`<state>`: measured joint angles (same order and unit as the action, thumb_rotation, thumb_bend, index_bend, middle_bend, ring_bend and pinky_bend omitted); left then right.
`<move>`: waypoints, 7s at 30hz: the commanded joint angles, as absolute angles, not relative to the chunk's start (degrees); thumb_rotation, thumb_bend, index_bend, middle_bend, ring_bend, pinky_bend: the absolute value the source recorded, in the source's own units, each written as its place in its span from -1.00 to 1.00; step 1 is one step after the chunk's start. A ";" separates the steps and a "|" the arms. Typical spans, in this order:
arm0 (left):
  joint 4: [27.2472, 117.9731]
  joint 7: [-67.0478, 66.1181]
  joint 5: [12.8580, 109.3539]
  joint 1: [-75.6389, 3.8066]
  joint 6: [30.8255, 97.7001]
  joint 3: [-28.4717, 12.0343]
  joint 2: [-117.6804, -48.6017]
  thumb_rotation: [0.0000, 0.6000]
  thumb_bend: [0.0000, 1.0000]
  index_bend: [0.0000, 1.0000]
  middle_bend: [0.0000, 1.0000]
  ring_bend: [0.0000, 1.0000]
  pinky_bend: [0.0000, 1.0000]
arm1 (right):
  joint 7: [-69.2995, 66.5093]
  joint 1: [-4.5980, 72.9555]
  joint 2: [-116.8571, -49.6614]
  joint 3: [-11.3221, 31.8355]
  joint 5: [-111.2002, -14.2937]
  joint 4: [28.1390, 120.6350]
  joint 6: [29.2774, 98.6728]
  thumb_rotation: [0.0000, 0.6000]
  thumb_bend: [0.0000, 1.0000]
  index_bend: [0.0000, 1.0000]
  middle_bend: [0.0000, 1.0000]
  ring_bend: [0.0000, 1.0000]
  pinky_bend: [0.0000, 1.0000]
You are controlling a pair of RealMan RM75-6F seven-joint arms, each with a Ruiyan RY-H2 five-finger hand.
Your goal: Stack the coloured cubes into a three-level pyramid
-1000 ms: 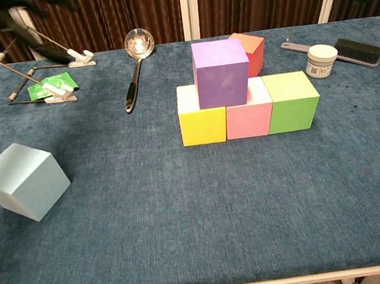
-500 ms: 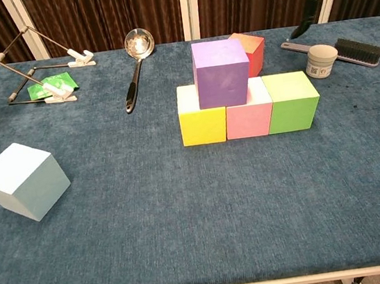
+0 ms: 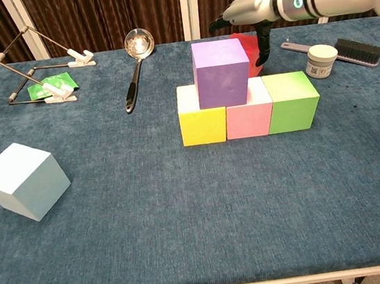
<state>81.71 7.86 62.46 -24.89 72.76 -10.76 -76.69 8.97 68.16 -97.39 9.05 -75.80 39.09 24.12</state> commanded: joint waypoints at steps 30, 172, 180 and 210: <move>89.90 7.95 68.08 -21.46 74.94 -12.88 -75.09 1.00 -0.97 -0.89 -0.69 -0.91 -0.72 | 28.65 61.97 -56.92 11.68 -44.37 97.21 42.79 1.00 -0.73 -1.00 0.20 -0.85 -1.00; 81.95 15.54 70.01 -20.41 69.49 -13.52 -79.18 1.00 -0.97 -0.88 -0.69 -0.91 -0.72 | -42.51 31.37 -83.21 14.49 -70.21 86.16 50.27 1.00 -0.76 -1.00 0.07 -0.86 -1.00; 81.89 15.54 69.99 -20.27 69.50 -13.49 -79.20 1.00 -0.97 -0.88 -0.69 -0.91 -0.72 | -43.19 31.51 -83.21 14.42 -70.99 85.76 49.46 1.00 -0.80 -1.00 -0.08 -0.90 -1.00; 84.36 15.42 70.70 -20.32 69.73 -13.84 -77.74 1.00 -0.97 -0.88 -0.69 -0.91 -0.72 | -41.05 32.15 -69.32 14.81 -80.03 95.16 50.63 1.00 -0.80 -1.00 -0.71 -1.00 -1.00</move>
